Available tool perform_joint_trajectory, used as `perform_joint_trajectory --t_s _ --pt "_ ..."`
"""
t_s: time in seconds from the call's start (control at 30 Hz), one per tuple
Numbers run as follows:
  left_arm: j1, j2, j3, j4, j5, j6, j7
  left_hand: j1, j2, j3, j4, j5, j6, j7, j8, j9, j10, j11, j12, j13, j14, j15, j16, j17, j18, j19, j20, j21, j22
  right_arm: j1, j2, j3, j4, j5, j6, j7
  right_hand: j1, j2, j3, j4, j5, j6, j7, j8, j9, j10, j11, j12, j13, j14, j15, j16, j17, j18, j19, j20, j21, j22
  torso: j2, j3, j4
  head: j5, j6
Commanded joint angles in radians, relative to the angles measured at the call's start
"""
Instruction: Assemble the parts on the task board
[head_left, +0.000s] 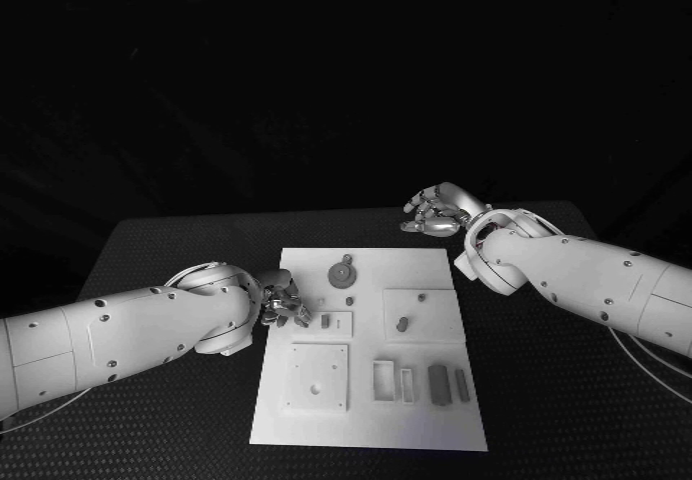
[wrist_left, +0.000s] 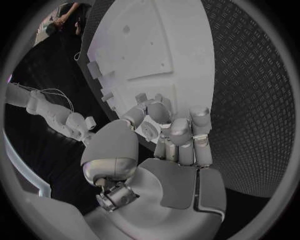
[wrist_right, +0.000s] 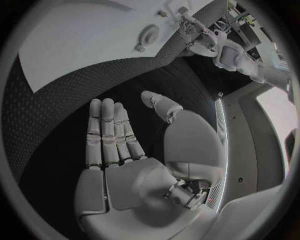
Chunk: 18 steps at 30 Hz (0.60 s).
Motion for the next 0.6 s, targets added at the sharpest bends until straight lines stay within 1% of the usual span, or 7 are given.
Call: perform_joint_trajectory --t_s 0.03,0.23,0.3,0.6 --pt "-0.005 -0.001 -0.001 0.005 -0.019 0.006 -0.003 0.003 0.01 0.024 -0.021 0.003 0.106 -0.065 0.003 0.011 -0.01 -0.004 0.006 -0.001 -0.004 -0.026 -0.002 -0.001 0.01 0.001 -0.072 0.0 0.01 -0.001 0.0 0.0 0.001 -0.002 0.012 0.009 -0.006 0.003 -0.008 0.001 0.006 -0.006 0.016 0.004 -0.001 -0.007 -0.002 0.003 -0.002 -0.006 0.002 0.002 -0.002 0.016 0.001 0.003 -0.005 0.023 0.0 -0.0001 -0.0009 0.0 -0.001" --pt "-0.008 -0.009 -0.001 0.009 -0.027 0.015 -0.009 0.002 0.008 0.024 -0.021 0.01 0.11 -0.066 0.004 0.013 -0.01 -0.004 0.007 -0.002 -0.004 -0.026 -0.002 -0.002 0.01 0.001 -0.072 -0.001 0.01 -0.001 -0.001 0.0 0.001 -0.002 0.012 0.009 -0.006 0.004 -0.008 0.0 0.006 -0.006 0.016 0.005 -0.001 -0.007 -0.002 0.004 -0.002 -0.006 0.002 0.002 -0.002 0.016 0.001 0.003 -0.006 0.023 0.0 0.0004 -0.0007 0.0 -0.003" --pt "-0.009 -0.012 -0.001 0.011 -0.027 0.02 -0.009 0.0 0.008 0.024 -0.021 0.014 0.114 -0.067 0.005 0.016 -0.01 -0.005 0.008 -0.003 -0.003 -0.026 -0.002 -0.002 0.01 0.0 -0.072 -0.001 0.01 -0.002 -0.001 0.0 0.001 -0.002 0.012 0.009 -0.006 0.004 -0.008 0.0 0.006 -0.006 0.016 0.005 -0.001 -0.007 -0.002 0.004 -0.002 -0.006 0.002 0.002 -0.002 0.016 0.001 0.003 -0.006 0.023 0.0 0.0003 -0.0001 0.0 -0.005" --pt "-0.01 -0.011 -0.001 0.017 -0.026 0.029 -0.015 -0.009 0.009 0.022 -0.018 0.028 0.125 -0.07 0.008 0.025 -0.008 -0.007 0.014 -0.005 -0.002 -0.027 0.001 -0.003 0.009 0.0 -0.072 0.0 0.011 -0.002 0.0 0.0 0.001 -0.002 0.012 0.009 -0.005 0.004 -0.008 0.0 0.007 -0.007 0.016 0.005 -0.001 -0.008 -0.002 0.004 -0.003 -0.006 0.002 0.002 -0.002 0.016 0.001 0.003 -0.006 0.023 0.0 0.0 -0.0011 0.001 -0.005"
